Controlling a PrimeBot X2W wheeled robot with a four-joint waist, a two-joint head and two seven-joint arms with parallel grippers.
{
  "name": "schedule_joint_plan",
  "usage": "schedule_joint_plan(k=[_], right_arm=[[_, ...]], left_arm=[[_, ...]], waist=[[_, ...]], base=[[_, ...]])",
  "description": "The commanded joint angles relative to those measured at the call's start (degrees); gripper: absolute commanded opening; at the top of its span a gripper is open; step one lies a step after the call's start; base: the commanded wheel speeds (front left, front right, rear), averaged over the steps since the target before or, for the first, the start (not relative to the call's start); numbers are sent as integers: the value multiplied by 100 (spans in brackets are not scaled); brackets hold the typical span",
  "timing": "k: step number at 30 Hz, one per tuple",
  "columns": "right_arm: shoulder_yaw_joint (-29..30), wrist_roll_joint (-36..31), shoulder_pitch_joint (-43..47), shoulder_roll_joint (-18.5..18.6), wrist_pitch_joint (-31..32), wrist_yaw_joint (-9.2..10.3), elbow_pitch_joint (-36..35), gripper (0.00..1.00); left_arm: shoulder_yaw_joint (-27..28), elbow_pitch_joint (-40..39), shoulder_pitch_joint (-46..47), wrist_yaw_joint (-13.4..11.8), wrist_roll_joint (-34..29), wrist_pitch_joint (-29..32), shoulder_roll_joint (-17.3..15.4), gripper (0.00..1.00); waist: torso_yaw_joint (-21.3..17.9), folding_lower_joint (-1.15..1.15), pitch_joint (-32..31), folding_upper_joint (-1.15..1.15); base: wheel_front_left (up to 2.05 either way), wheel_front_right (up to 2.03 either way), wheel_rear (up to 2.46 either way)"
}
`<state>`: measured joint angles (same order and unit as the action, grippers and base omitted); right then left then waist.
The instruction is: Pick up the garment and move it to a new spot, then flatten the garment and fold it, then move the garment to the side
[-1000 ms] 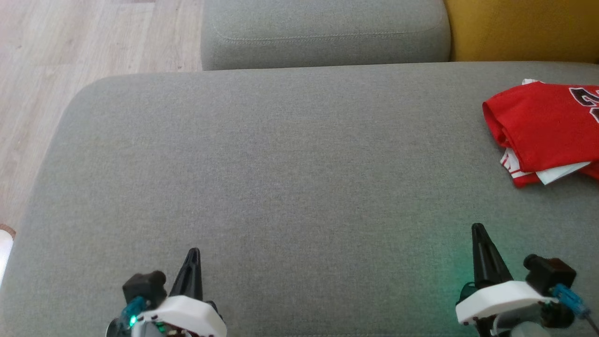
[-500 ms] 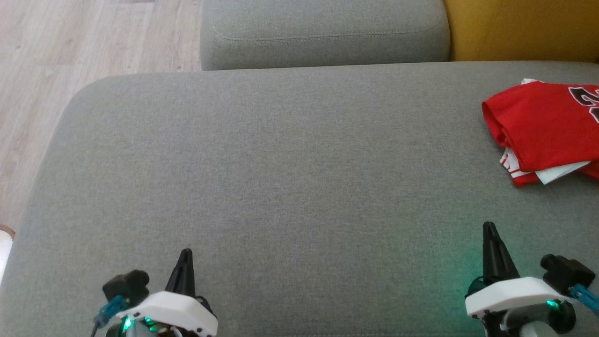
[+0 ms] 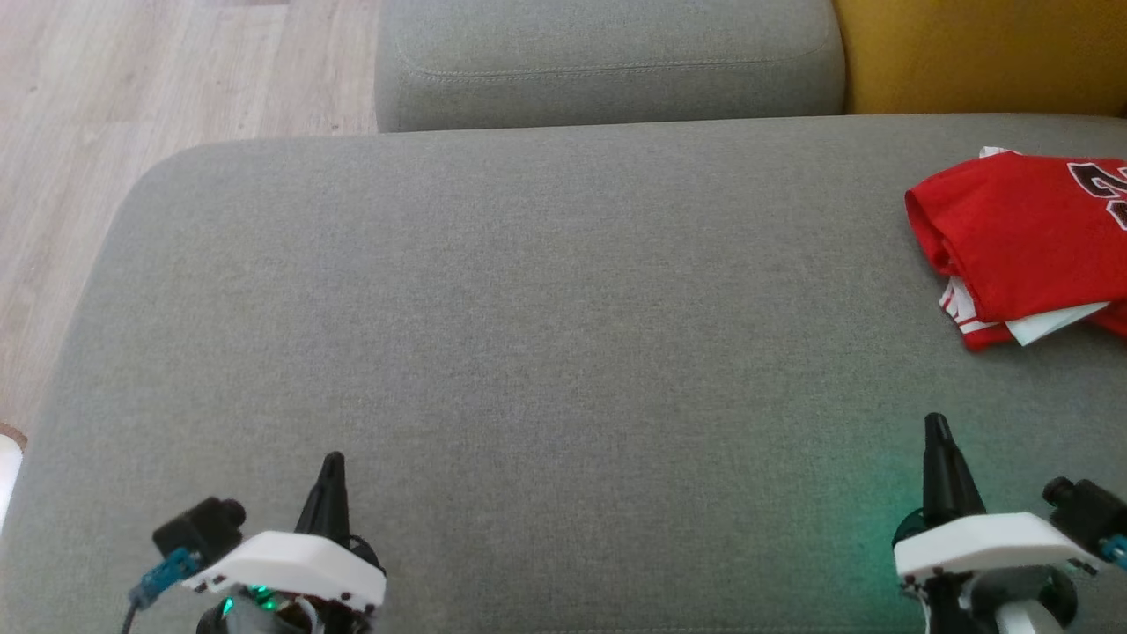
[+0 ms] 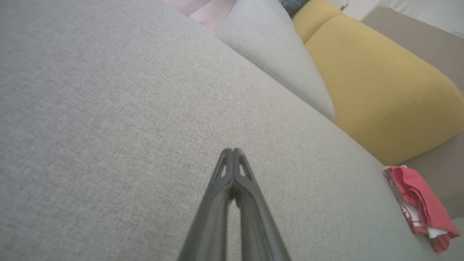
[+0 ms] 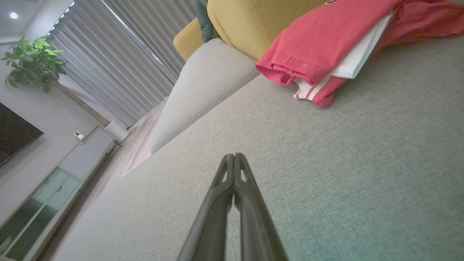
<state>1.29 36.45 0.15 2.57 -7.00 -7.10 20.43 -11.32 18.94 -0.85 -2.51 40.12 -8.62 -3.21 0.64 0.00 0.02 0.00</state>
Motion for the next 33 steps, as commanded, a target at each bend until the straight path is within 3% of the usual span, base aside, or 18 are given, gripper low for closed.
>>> schedule_joint_plan(k=[1, 33], right_arm=[[10, 160, -331, 14, 33, -13, -222, 0], [213, 2270, -449, 21, 549, -23, -386, 0]], left_arm=[[152, -198, 276, 46, 142, 36, -74, 0], [692, -318, 434, 419, 2199, 533, -102, 0]], waist=[[-1, 0, 0, 0], [-25, 0, 6, 0]], base=[[0, 0, 0], [0, 0, 0]])
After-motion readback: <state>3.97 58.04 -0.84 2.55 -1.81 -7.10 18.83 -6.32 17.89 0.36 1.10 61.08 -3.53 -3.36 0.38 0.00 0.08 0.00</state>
